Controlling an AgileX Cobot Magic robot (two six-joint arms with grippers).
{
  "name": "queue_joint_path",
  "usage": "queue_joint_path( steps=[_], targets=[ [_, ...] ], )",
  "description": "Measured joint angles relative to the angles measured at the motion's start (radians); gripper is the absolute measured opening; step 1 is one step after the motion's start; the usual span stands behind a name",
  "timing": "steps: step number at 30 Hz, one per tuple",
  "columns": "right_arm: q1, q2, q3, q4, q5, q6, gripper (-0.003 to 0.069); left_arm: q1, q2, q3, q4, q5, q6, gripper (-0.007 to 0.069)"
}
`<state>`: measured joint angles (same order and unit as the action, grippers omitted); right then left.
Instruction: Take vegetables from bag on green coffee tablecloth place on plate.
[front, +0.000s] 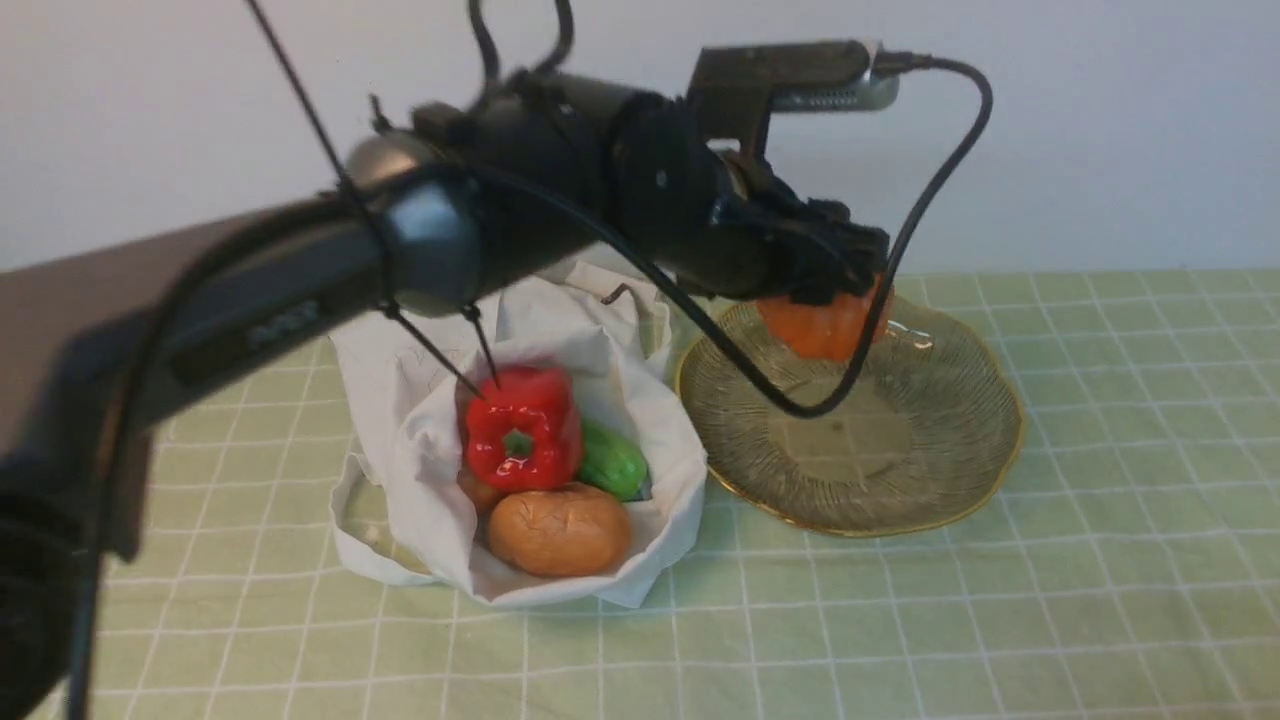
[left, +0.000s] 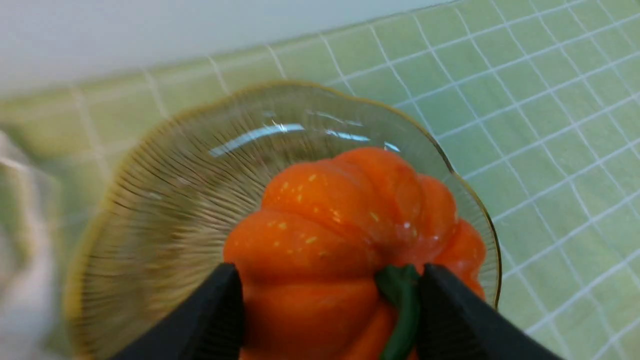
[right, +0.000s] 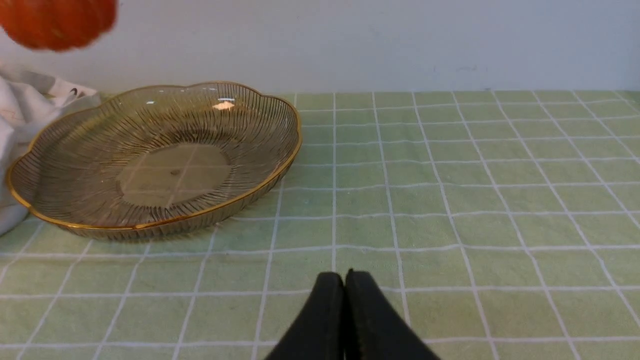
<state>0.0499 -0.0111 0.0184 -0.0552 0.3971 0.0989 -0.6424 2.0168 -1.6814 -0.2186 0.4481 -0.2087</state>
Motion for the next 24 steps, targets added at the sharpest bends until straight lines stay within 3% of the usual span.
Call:
queue_joint_path(
  steps=[3, 8, 13, 16, 21, 24],
  targets=[
    [0.0, 0.0, 0.0, 0.0, 0.0, 0.0, -0.0015, 0.0, 0.087, 0.0, -0.122, -0.091, 0.027, 0.0398],
    [0.0, 0.0, 0.0, 0.0, 0.0, 0.0, -0.0015, 0.0, 0.146, -0.006, -0.199, -0.149, 0.045, 0.0426],
    [0.0, 0.0, 0.0, 0.0, 0.0, 0.0, -0.0015, 0.0, 0.163, -0.006, -0.216, -0.167, 0.097, 0.0615],
    [0.0, 0.0, 0.0, 0.0, 0.0, 0.0, -0.0015, 0.0, 0.162, -0.008, -0.219, -0.168, 0.124, 0.0675],
    [0.0, 0.0, 0.0, 0.0, 0.0, 0.0, -0.0015, 0.001, 0.119, -0.008, -0.21, -0.12, 0.162, 0.0676],
    [0.0, 0.0, 0.0, 0.0, 0.0, 0.0, -0.0015, 0.001, 0.019, -0.008, -0.155, -0.028, 0.209, 0.0608]
  ],
)
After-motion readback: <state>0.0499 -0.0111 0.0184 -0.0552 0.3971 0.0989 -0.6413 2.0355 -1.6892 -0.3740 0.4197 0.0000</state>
